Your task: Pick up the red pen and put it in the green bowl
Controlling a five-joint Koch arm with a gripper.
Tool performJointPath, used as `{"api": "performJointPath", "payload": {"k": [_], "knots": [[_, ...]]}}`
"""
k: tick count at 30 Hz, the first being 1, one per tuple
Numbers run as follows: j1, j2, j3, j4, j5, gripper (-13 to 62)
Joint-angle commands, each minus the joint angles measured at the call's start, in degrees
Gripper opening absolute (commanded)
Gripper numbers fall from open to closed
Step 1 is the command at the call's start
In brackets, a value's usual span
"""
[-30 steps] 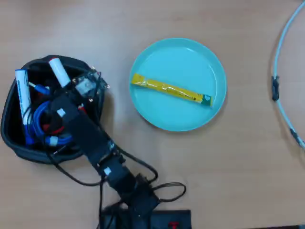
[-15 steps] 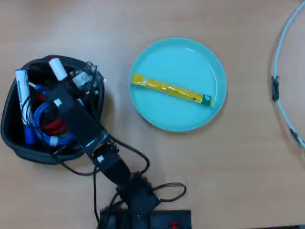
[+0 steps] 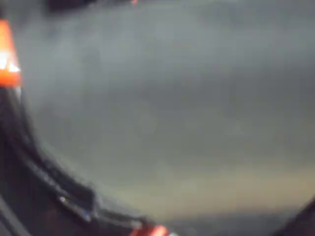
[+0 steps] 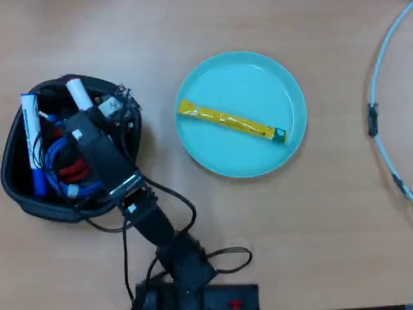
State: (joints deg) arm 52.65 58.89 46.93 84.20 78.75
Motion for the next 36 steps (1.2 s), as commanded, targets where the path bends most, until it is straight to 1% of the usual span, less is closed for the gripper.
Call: {"api": "performJointPath", "payload": {"k": [1, 7, 9, 12, 17, 18, 21, 36], "knots": [[0.79, 0.97, -5.36, 0.26, 1.41, 40.3], [0.70, 1.14, -5.54, 1.58, 1.41, 39.5], [0.70, 1.05, -5.54, 1.67, 1.41, 35.2], [0.97, 0.97, -5.19, 1.93, 1.41, 22.4], [1.49, 0.97, -4.83, 2.02, 1.23, -5.0], [1.58, 0.97, -4.83, 2.02, 1.32, -8.9], [1.76, 0.97, -4.92, 2.90, 1.32, -6.4], [2.64, 1.67, -5.36, 4.22, 0.26, -6.4]]}}
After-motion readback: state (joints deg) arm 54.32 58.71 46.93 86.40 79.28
